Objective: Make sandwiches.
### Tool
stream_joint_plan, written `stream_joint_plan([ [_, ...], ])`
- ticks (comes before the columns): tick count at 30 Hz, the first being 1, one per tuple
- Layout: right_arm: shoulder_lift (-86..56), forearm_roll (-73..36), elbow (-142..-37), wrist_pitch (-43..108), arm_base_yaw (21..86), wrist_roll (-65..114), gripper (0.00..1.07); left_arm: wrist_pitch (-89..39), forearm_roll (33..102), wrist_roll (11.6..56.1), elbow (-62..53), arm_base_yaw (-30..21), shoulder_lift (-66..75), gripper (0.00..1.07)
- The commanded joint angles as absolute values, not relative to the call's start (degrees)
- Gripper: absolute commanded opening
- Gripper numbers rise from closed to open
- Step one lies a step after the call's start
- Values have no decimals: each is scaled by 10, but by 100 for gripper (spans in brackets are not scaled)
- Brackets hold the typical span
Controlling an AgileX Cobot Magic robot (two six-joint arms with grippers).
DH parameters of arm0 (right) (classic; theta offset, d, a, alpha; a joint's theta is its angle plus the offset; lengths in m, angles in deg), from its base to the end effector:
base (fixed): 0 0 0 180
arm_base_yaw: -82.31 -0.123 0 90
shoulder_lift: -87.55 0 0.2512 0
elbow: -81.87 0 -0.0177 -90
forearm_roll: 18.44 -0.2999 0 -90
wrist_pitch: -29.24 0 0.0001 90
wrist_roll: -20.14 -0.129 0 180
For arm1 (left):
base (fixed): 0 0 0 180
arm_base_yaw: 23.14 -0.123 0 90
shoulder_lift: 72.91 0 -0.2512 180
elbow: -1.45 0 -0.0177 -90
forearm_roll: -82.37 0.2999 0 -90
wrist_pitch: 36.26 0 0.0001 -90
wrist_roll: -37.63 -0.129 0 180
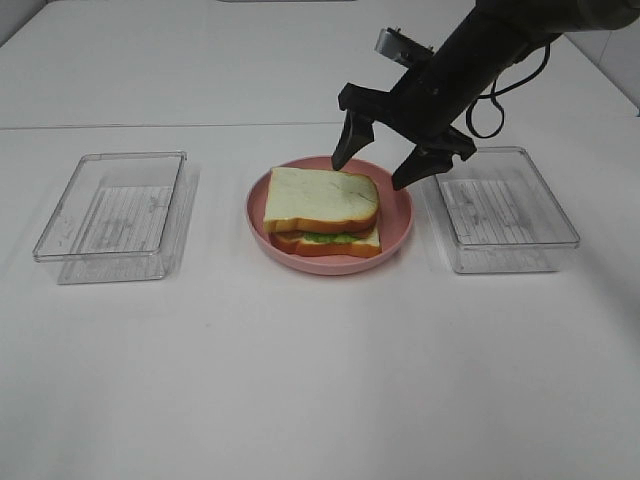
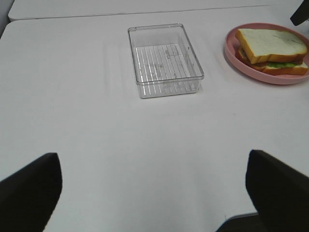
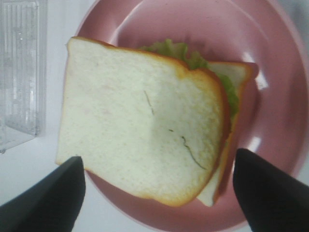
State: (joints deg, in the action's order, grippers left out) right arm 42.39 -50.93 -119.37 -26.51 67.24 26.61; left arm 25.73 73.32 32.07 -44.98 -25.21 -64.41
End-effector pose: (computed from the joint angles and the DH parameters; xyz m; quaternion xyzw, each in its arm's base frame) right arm 0.4577 0.1826 0.0858 -0.0457 0.9644 0.2508 0.0705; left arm 0.1016 -0.0143 0.2896 0.0307 0.8491 -0.0439 0.5255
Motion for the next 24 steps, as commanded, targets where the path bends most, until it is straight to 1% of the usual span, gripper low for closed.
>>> stream_joint_plan([
  [1, 395, -453, -1195, -272, 673, 221, 79, 253, 728, 324, -451, -254, -653, 98],
  [4, 386, -442, -1195, -271, 673, 211, 79, 253, 728, 324, -451, -254, -653, 98],
  [6, 359, -398, -1195, -263, 673, 191, 79, 253, 728, 324, -451, -254, -653, 98],
  [7, 359, -398, -1195, -263, 673, 191, 79, 253, 728, 324, -451, -254, -653, 98],
  [8, 340, -355, -1195, -255, 673, 161, 79, 253, 728, 324, -451, -254, -653, 98],
  [9, 340, -355, -1195, -255, 673, 161, 79, 253, 728, 324, -451, -254, -653, 98],
  [11, 306, -263, -1195, -252, 673, 110, 79, 253, 728, 324, -451, -254, -653, 98],
  [12, 306, -263, -1195, -252, 673, 110, 79, 253, 728, 324, -451, -254, -653, 98],
  [14, 293, -198, -1195, -275, 674, 90, 79, 253, 728, 324, -451, -254, -653, 98],
  [15, 293, -198, -1195, -275, 674, 90, 79, 253, 728, 324, -451, -254, -653, 98],
  [16, 292, -170, -1195, -297, 679, 89, 79, 253, 728, 324, -451, -254, -653, 98],
  [18, 292, -165, -1195, -310, 686, 89, 79, 253, 728, 324, -451, -254, -653, 98],
  [19, 293, -166, -1195, -330, 703, 95, 79, 253, 728, 324, -451, -254, -653, 98],
  [21, 294, -167, -1195, -336, 714, 98, 79, 253, 728, 324, -451, -254, -653, 98],
  [22, 294, -169, -1195, -349, 736, 98, 78, 253, 728, 324, -451, -254, -653, 98],
  [24, 294, -172, -1195, -356, 749, 98, 78, 253, 728, 324, -451, -254, -653, 98],
])
